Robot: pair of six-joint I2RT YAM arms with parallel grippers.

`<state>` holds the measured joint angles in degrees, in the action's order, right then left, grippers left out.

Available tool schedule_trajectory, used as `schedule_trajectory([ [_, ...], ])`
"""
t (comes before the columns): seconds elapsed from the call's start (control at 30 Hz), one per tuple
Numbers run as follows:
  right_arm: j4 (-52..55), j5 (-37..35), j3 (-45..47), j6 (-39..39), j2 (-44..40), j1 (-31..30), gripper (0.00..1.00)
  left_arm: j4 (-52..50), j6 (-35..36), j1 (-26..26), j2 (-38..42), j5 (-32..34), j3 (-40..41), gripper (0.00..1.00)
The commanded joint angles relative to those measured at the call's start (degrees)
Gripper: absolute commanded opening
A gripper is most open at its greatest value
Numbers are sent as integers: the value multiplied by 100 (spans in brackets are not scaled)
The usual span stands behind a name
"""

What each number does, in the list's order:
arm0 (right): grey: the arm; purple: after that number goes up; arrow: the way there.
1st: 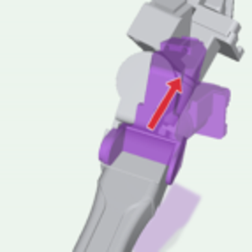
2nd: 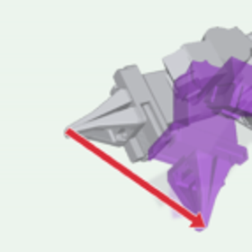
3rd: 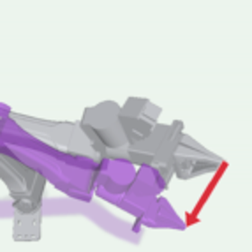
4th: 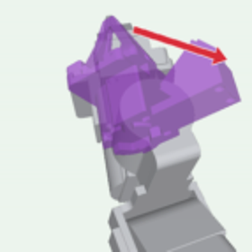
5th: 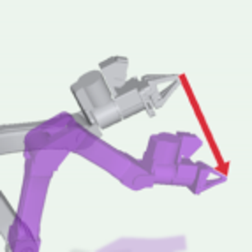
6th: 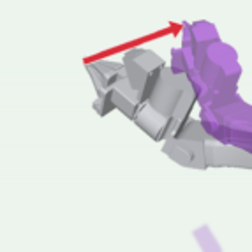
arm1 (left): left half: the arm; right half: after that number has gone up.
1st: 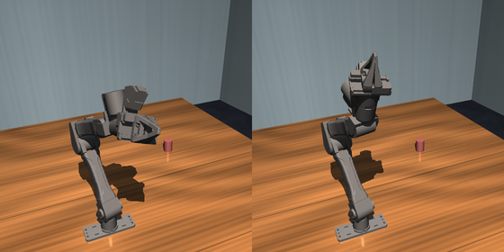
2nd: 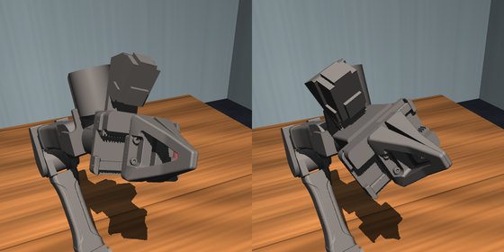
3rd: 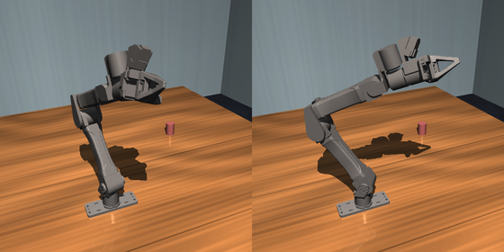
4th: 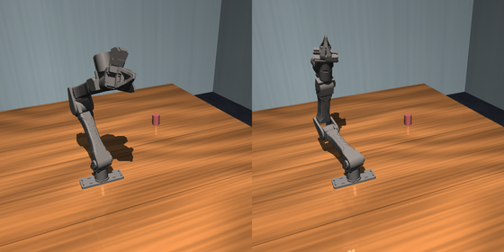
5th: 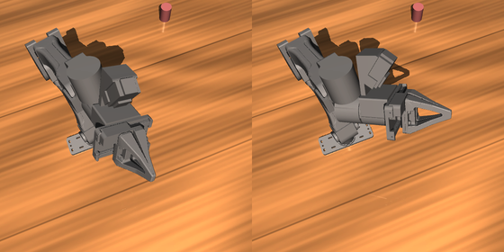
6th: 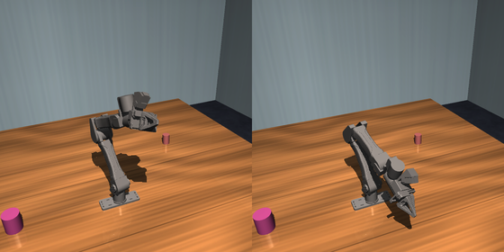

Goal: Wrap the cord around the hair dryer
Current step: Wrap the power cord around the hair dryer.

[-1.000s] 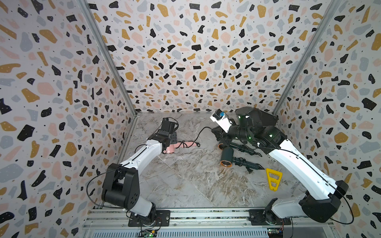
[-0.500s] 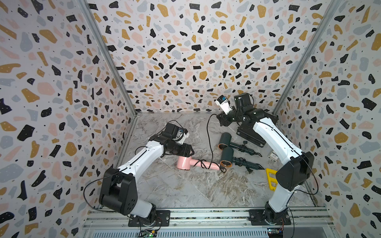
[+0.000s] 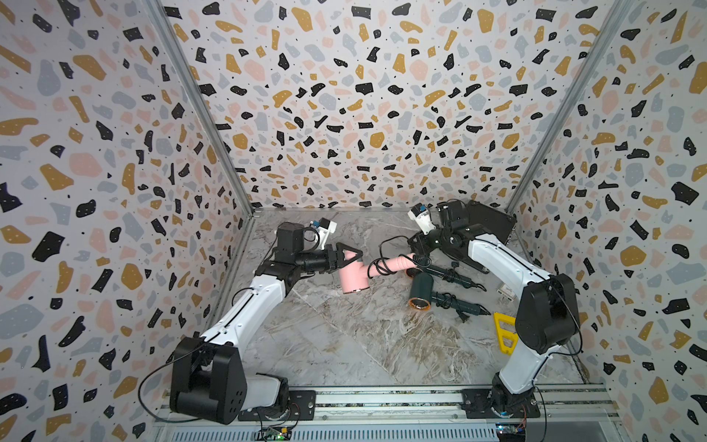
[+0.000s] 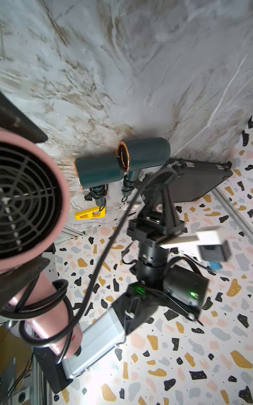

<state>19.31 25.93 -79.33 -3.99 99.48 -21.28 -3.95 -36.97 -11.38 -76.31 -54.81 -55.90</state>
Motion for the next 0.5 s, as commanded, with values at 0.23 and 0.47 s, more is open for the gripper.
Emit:
schedule_trajectory([
  [0.23, -594, -283, 2039, 628, -1923, -620, 0, -356, -96, 166, -258, 1433, -232, 0],
  [0.47, 142, -891, 2632, 1026, -2596, -1540, 0, 104, -511, 206, -754, 1951, -45, 0],
])
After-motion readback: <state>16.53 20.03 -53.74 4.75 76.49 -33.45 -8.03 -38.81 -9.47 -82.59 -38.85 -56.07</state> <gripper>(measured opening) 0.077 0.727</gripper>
